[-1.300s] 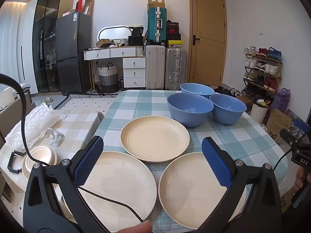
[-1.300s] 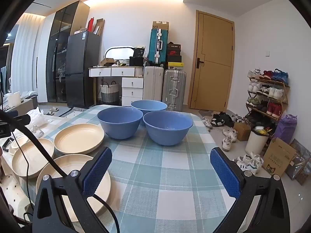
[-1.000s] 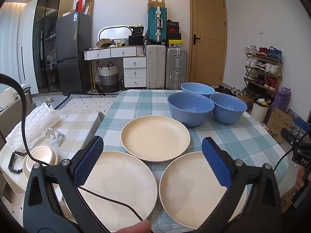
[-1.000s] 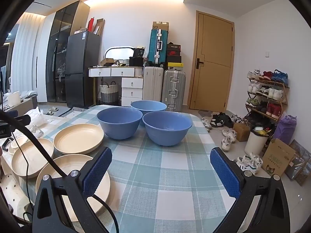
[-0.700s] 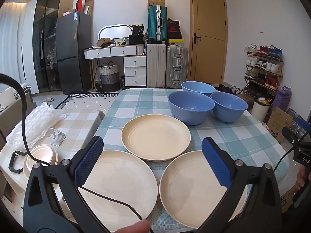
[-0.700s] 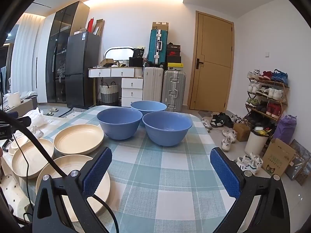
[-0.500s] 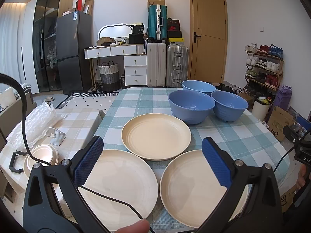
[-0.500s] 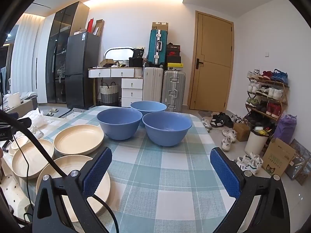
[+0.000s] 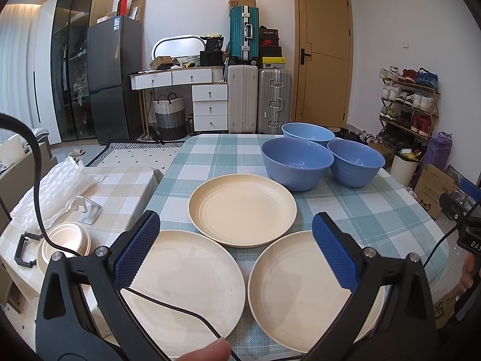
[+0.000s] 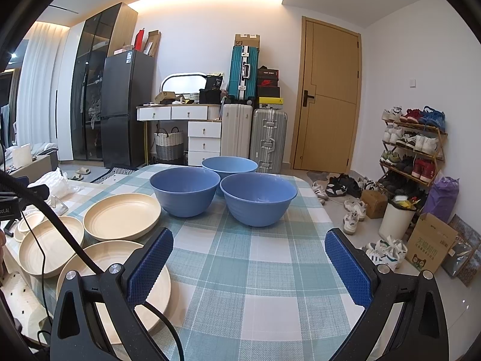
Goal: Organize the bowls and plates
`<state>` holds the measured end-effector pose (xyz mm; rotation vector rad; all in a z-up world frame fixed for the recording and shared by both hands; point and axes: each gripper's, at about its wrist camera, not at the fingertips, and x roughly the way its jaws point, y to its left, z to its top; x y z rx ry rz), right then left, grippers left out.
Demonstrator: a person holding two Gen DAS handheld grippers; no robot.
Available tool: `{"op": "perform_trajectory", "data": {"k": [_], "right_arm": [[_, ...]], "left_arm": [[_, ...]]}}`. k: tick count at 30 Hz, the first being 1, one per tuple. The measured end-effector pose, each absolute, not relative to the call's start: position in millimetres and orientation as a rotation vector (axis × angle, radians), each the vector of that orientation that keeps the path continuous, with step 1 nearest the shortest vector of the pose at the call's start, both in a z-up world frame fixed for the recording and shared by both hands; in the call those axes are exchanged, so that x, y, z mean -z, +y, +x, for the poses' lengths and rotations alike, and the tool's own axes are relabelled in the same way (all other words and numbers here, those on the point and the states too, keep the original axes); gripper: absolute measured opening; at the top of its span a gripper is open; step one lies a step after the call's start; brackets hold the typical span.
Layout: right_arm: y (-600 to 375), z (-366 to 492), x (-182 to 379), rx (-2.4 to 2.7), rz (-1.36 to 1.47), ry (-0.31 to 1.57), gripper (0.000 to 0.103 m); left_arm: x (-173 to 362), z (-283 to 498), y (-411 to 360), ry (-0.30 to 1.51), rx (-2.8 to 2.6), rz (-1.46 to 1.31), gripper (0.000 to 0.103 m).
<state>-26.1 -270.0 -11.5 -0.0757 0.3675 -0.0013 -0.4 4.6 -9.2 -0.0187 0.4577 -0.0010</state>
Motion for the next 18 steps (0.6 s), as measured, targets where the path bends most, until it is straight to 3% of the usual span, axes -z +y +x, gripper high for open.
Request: {"op": "perform_trajectory", "data": {"k": [18], "right_arm": [[-266, -27, 7, 0.004, -0.083, 0.372, 0.103]], "left_arm": [[20, -2, 7, 0.468, -0.004, -0.019, 0.101]]}}
